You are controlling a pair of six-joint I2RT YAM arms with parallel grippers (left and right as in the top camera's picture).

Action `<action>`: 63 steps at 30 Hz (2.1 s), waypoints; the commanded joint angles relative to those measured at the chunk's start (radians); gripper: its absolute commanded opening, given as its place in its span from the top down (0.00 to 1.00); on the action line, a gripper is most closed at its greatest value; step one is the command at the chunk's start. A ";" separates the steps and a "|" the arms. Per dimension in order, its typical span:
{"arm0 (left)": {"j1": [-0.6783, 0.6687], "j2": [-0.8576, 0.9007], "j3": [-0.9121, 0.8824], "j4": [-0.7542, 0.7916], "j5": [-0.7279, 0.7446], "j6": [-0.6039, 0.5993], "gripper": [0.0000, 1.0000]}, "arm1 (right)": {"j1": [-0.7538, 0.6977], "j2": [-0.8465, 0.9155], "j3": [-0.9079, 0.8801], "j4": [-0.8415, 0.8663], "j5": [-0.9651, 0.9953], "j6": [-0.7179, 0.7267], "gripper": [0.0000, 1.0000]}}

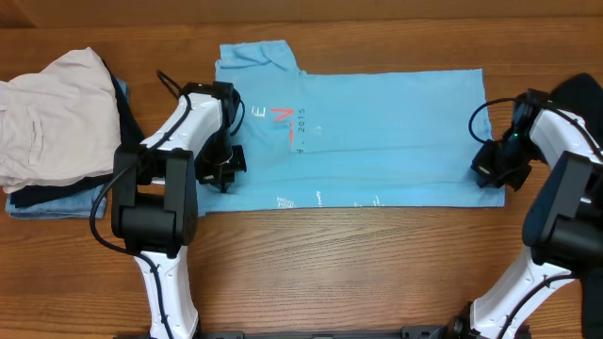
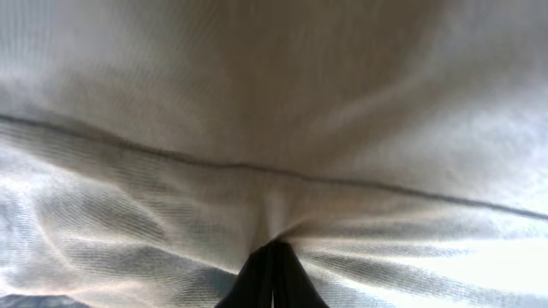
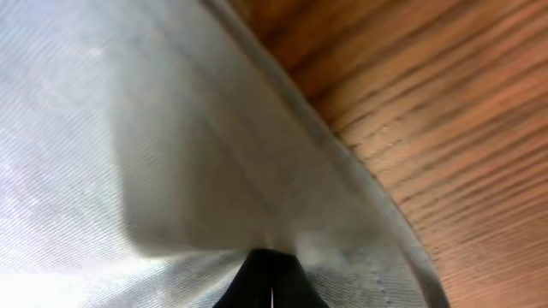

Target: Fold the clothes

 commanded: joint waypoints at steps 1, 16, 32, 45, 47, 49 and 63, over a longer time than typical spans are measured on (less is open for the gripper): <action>-0.001 0.075 -0.063 -0.064 -0.023 -0.047 0.96 | -0.035 0.018 -0.032 -0.014 0.097 0.011 0.96; -0.027 -0.176 0.333 -0.157 -0.018 0.001 0.67 | -0.028 -0.018 0.416 -0.270 -0.182 -0.013 0.62; 0.072 0.110 0.713 0.230 0.003 0.182 0.12 | 0.158 0.065 0.602 0.232 -0.060 -0.245 0.20; 0.172 0.313 0.713 0.496 0.153 0.203 0.31 | 0.157 0.311 0.602 0.418 -0.056 -0.309 0.22; 0.161 0.335 0.713 0.528 0.152 0.215 0.31 | 0.157 0.312 0.602 0.423 -0.057 -0.309 0.22; 0.156 0.371 0.713 0.552 0.149 0.221 0.31 | 0.157 0.312 0.602 0.433 -0.057 -0.309 0.22; 0.116 0.451 0.712 0.576 0.044 0.385 0.52 | 0.157 0.314 0.602 0.438 -0.058 -0.308 0.21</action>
